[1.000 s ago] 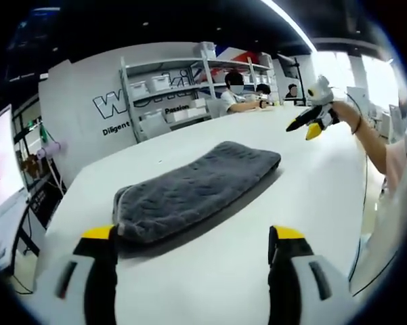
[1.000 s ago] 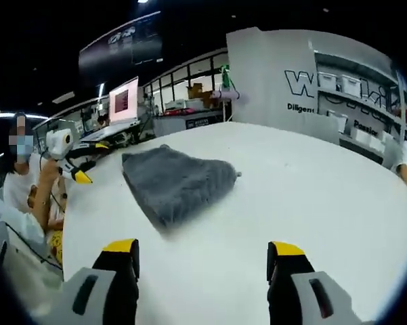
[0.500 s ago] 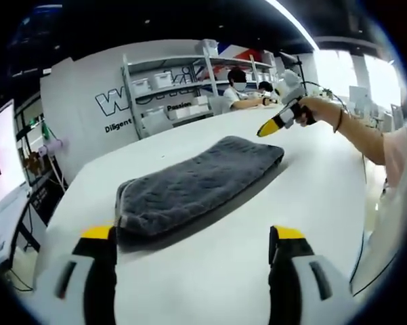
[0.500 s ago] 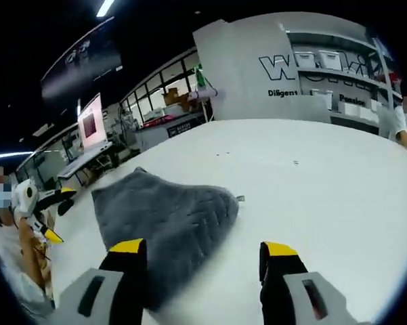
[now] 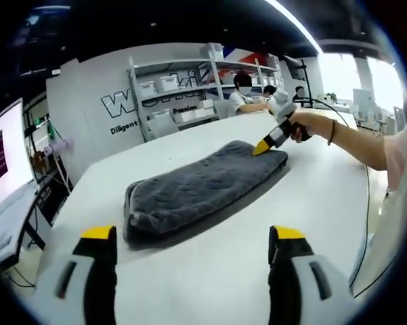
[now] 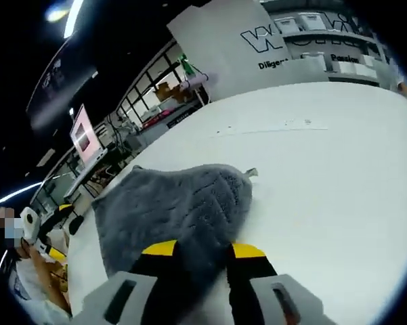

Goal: Fold the towel on the table until its edges align and the towel forms a compact rectangular stack.

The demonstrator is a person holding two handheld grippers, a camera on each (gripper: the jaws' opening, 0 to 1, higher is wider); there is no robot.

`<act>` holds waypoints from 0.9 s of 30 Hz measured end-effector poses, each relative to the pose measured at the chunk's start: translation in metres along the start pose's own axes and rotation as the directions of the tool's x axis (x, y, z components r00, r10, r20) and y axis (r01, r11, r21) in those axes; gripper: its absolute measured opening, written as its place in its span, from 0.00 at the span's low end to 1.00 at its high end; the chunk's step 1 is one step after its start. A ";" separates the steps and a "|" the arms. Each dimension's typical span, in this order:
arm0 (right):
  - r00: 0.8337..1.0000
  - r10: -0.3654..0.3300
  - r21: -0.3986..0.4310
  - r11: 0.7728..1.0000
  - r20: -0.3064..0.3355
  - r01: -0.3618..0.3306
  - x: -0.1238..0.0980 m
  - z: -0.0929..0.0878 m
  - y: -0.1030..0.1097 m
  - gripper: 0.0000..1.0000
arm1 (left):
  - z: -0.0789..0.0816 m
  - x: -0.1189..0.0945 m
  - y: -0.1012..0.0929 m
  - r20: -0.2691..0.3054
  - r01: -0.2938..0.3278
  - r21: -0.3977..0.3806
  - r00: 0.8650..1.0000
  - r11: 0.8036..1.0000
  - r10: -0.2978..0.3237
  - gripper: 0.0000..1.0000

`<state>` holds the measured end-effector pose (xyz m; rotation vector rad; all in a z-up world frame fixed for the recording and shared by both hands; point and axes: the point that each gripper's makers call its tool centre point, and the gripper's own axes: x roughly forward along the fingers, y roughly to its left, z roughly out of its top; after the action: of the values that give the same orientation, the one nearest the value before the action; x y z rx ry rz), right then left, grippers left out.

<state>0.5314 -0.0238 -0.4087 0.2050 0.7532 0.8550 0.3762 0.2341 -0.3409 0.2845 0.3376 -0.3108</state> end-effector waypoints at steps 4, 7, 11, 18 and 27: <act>1.000 0.015 -0.058 0.998 -0.009 -0.015 -0.001 0.004 0.001 0.15 | 0.000 -0.002 0.001 0.004 -0.005 -0.004 1.000 1.000 0.005 0.97; 1.000 0.015 -0.094 0.995 -0.016 -0.016 -0.005 0.005 0.003 0.12 | 0.000 -0.004 0.003 0.003 -0.010 -0.005 1.000 1.000 0.010 0.97; 1.000 -0.008 -0.115 0.993 -0.028 0.005 -0.017 0.012 -0.009 0.11 | -0.002 -0.010 0.006 0.004 -0.023 -0.008 1.000 1.000 0.023 0.97; 0.992 -0.114 -0.180 0.978 -0.057 0.102 -0.060 0.006 -0.036 0.10 | -0.004 -0.013 0.008 0.004 -0.027 -0.005 1.000 1.000 0.027 0.98; 0.956 -0.239 -0.252 0.948 -0.172 0.192 -0.108 0.022 -0.093 0.10 | 0.004 -0.010 0.003 0.025 -0.013 -0.002 1.000 1.000 0.013 0.98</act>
<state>0.5582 -0.1623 -0.3787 -0.1746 0.8390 0.7527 0.3695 0.2379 -0.3335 0.2809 0.3111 -0.3010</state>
